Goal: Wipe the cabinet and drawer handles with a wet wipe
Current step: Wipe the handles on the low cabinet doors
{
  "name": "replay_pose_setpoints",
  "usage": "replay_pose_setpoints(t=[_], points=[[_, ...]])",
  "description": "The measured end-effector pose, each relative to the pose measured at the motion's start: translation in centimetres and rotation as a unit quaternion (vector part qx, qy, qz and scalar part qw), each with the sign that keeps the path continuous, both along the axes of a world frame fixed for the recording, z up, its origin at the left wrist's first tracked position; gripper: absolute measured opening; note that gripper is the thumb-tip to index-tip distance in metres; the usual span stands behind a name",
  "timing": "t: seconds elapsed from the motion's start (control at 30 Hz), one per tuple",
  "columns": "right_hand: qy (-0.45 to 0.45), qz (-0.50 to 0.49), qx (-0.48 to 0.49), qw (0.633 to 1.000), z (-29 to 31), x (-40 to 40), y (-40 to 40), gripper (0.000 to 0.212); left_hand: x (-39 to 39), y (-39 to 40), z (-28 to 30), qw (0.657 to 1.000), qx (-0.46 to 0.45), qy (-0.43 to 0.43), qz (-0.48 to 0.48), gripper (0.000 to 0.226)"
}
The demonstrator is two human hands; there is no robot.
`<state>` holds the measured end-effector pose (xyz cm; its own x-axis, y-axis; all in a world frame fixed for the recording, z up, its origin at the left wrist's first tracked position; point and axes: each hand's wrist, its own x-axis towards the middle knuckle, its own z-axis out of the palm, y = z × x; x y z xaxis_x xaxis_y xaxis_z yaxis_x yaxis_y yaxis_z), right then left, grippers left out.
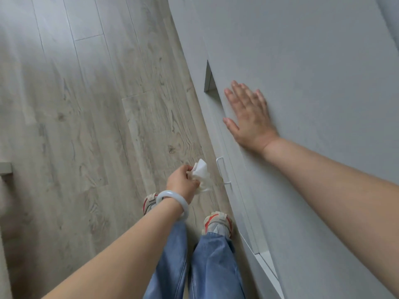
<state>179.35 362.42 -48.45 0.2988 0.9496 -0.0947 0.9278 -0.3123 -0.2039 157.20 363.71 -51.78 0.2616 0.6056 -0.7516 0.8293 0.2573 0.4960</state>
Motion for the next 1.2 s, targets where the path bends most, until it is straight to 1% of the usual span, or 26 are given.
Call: replay_pose_setpoints(t=[0.1,0.2,0.23,0.27,0.3,0.33,0.37,0.4,0.43,0.47,0.5,0.53,0.57,0.6,0.63,0.67,0.7,0.73,0.8,0.87,0.9,1.0,1.07,1.2], points=[[-0.047,0.002,0.010,0.999,-1.1,0.2,1.3,0.070,1.1,0.7,-3.1,1.000,0.005,0.007,0.006,0.035],[-0.060,-0.033,0.015,0.998,-0.9,-1.6,0.8,0.073,2.5,0.2,-6.8,0.999,-0.008,0.006,0.031,0.042],[-0.064,-0.030,0.006,0.997,-0.9,-2.9,0.6,0.074,3.0,0.0,-8.0,0.999,-0.014,0.005,0.044,0.043],[-0.078,0.010,-0.021,0.997,-1.1,-4.5,0.3,0.073,3.5,-0.3,-9.3,0.998,-0.017,0.005,0.052,0.041],[-0.099,0.080,-0.074,0.989,-1.3,-6.0,-0.2,0.069,3.9,-0.5,-10.2,0.999,-0.017,0.005,0.050,0.038],[-0.118,0.155,-0.133,0.972,-1.6,-7.2,-0.9,0.066,4.2,-0.6,-11.0,0.999,-0.014,0.004,0.039,0.035],[-0.133,0.206,-0.198,0.949,-2.0,-8.1,-1.6,0.066,4.3,-0.8,-11.8,0.999,-0.015,0.004,0.030,0.034],[-0.145,0.226,-0.260,0.928,-2.8,-8.8,-2.7,0.066,4.2,-1.0,-12.5,0.999,-0.020,0.006,0.030,0.035],[-0.155,0.222,-0.300,0.915,-3.8,-9.3,-3.8,0.067,4.0,-1.1,-13.1,0.999,-0.031,0.009,0.038,0.037],[-0.163,0.191,-0.317,0.915,-5.0,-9.7,-5.1,0.068,3.7,-1.1,-13.9,0.998,-0.041,0.012,0.049,0.040],[-0.149,0.119,-0.309,0.932,-6.0,-10.3,-6.4,0.069,3.4,-1.1,-14.5,0.997,-0.049,0.015,0.057,0.042],[-0.105,0.028,-0.298,0.948,-6.9,-10.9,-7.7,0.067,3.0,-1.2,-15.1,0.996,-0.059,0.021,0.065,0.043],[-0.045,-0.060,-0.303,0.950,-7.5,-11.6,-8.7,0.064,2.7,-1.3,-15.5,0.995,-0.070,0.026,0.073,0.044],[0.008,-0.154,-0.308,0.939,-8.2,-12.1,-9.5,0.064,2.6,-1.5,-15.8,0.993,-0.080,0.026,0.080,0.046],[0.046,-0.242,-0.294,0.924,-9.4,-12.4,-10.2,0.065,2.4,-1.6,-16.1,0.992,-0.086,0.025,0.085,0.048],[0.070,-0.320,-0.259,0.908,-10.8,-12.6,-10.4,0.065,2.4,-1.7,-16.4,0.992,-0.087,0.020,0.089,0.049],[0.076,-0.376,-0.213,0.899,-12.3,-12.6,-10.2,0.064,2.3,-1.7,-16.6,0.992,-0.087,0.015,0.091,0.049],[0.072,-0.405,-0.170,0.896,-14.1,-12.5,-10.2,0.063,2.3,-1.6,-17.0,0.993,-0.083,0.009,0.088,0.048],[0.052,-0.419,-0.100,0.901,-17.2,-11.8,-9.6,0.061,2.4,-1.0,-17.6,0.996,-0.063,-0.006,0.062,0.044],[0.012,-0.408,-0.041,0.912,-19.8,-11.1,-10.0,0.061,2.4,-0.2,-18.2,0.998,-0.046,-0.022,0.047,0.041],[-0.007,-0.396,-0.027,0.918,-20.6,-10.8,-10.5,0.061,2.4,0.3,-18.4,0.998,-0.038,-0.027,0.038,0.040],[-0.040,-0.331,-0.029,0.942,-21.8,-10.4,-12.7,0.064,2.3,1.0,-19.1,0.999,-0.012,-0.033,-0.003,0.040],[-0.051,-0.312,-0.043,0.948,-22.0,-10.5,-13.9,0.067,2.2,0.9,-19.5,0.999,-0.011,-0.034,-0.027,0.040],[-0.073,-0.298,-0.046,0.951,-22.3,-11.0,-14.9,0.069,2.6,0.4,-19.9,0.997,-0.029,-0.069,-0.033,0.041]])
